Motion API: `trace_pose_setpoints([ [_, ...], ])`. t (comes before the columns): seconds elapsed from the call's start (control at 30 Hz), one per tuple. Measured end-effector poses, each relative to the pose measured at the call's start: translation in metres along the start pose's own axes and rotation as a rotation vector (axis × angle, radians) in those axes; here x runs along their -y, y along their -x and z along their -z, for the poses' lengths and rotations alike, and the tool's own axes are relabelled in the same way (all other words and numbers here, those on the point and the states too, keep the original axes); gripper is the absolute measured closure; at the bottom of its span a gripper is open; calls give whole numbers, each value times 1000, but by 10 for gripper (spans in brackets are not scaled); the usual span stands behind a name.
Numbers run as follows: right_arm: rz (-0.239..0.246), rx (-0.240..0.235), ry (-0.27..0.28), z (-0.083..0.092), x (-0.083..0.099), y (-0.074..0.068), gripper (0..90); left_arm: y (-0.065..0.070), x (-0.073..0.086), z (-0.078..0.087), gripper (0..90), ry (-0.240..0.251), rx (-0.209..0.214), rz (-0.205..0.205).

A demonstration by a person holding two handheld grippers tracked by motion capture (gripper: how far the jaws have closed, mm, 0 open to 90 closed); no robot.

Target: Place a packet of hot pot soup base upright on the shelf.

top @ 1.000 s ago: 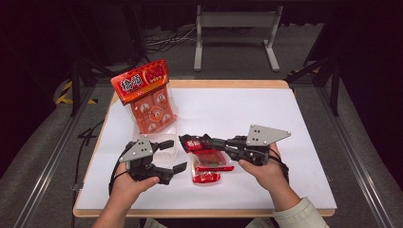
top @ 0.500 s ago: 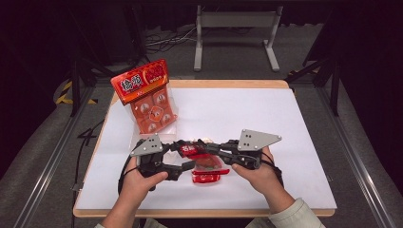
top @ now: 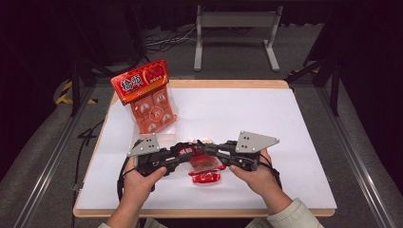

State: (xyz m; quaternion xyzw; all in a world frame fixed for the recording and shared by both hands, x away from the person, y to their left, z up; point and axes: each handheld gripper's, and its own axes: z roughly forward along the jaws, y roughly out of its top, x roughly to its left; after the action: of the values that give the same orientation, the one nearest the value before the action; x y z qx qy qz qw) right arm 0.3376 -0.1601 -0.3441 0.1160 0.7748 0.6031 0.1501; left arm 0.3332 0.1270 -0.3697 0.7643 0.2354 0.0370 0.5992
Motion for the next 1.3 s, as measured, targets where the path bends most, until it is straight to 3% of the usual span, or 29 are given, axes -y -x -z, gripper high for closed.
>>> trace_pose_setpoints([
  [0.47, 7, 2, -4, -3, 2, -4, 885, 1, -12, 10, 856, 4, -53, -28],
  [0.67, 0, 6, -6, -3, 2, -3, 873, 0, -14, 12, 889, 1, -10, -35],
  [0.77, -8, 8, -1, -2, 1, -3, 850, -2, -16, 14, 891, 0, 19, -61],
  [0.83, -11, 13, 1, -2, 1, -2, 803, -4, -18, 15, 893, -7, 27, -87],
  [1.03, -21, 54, 12, 8, 0, 4, 601, -11, -22, 20, 896, 27, 42, -99],
  [1.3, -45, 78, 17, 23, 0, 9, 520, -22, -31, 30, 896, 18, 60, -140],
])
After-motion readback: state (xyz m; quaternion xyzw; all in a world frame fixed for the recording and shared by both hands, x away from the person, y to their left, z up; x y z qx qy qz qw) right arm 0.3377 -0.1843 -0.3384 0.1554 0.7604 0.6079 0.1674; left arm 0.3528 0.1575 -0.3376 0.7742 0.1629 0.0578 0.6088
